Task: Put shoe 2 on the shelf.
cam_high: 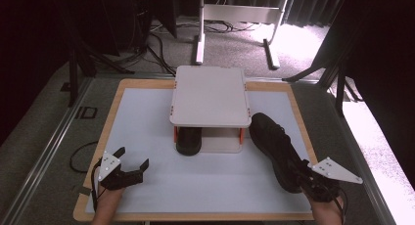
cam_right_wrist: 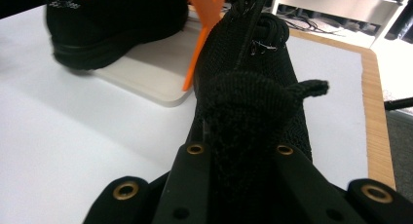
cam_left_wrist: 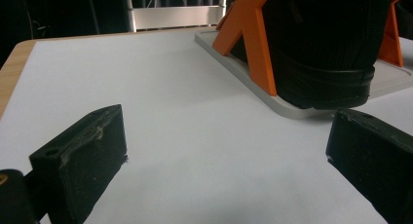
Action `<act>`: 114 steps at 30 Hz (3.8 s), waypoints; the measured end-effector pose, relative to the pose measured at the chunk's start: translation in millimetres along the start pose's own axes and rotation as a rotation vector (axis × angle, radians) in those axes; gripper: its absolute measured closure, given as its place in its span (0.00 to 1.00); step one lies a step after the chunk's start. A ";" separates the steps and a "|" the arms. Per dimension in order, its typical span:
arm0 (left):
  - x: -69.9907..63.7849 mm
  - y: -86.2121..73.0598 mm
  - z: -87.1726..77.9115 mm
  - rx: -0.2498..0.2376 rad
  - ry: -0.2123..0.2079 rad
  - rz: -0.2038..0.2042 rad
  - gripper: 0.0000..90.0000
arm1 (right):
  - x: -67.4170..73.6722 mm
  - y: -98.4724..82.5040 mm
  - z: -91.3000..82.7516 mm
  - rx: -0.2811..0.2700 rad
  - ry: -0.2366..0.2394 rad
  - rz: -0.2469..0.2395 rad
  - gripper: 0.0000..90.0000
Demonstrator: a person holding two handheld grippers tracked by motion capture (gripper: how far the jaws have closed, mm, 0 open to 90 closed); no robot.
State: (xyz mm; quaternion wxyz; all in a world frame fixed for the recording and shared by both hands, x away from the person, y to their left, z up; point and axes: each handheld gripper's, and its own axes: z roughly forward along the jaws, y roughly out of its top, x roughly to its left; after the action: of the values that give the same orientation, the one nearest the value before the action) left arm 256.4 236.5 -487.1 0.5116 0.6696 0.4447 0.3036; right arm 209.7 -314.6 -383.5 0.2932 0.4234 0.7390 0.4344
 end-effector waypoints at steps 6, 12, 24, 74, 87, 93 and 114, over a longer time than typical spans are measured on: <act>-0.3 0.0 0.0 -0.001 0.001 0.004 0.02 | 16.0 -0.7 -17.6 0.002 0.048 -0.024 0.95; -0.4 0.0 0.0 0.000 0.003 0.004 0.02 | 29.9 1.9 -24.3 -0.007 0.067 -0.040 0.95; -0.4 -0.1 -0.3 -0.004 -0.001 0.004 0.01 | 56.4 7.3 5.9 0.013 0.157 -0.075 0.95; -0.4 -0.2 -0.3 -0.004 -0.013 0.008 0.01 | 114.4 30.9 145.8 0.033 -0.050 -0.024 0.93; -0.2 -0.2 -0.4 -0.005 -0.016 0.007 0.02 | 115.5 41.0 178.7 0.027 -0.094 -0.021 0.91; -0.1 -0.2 -0.4 -0.005 -0.020 0.009 0.02 | 117.3 46.2 194.0 0.019 -0.117 -0.008 0.90; -0.4 -0.3 -0.6 -0.009 -0.020 0.013 0.01 | 114.1 52.9 207.4 0.005 -0.103 -0.003 0.54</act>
State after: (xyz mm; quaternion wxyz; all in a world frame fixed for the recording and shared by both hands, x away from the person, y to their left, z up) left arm 255.6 236.4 -487.2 0.5170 0.6732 0.4340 0.3019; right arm 341.9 -118.5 -437.4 0.3303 0.4447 0.7248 0.4097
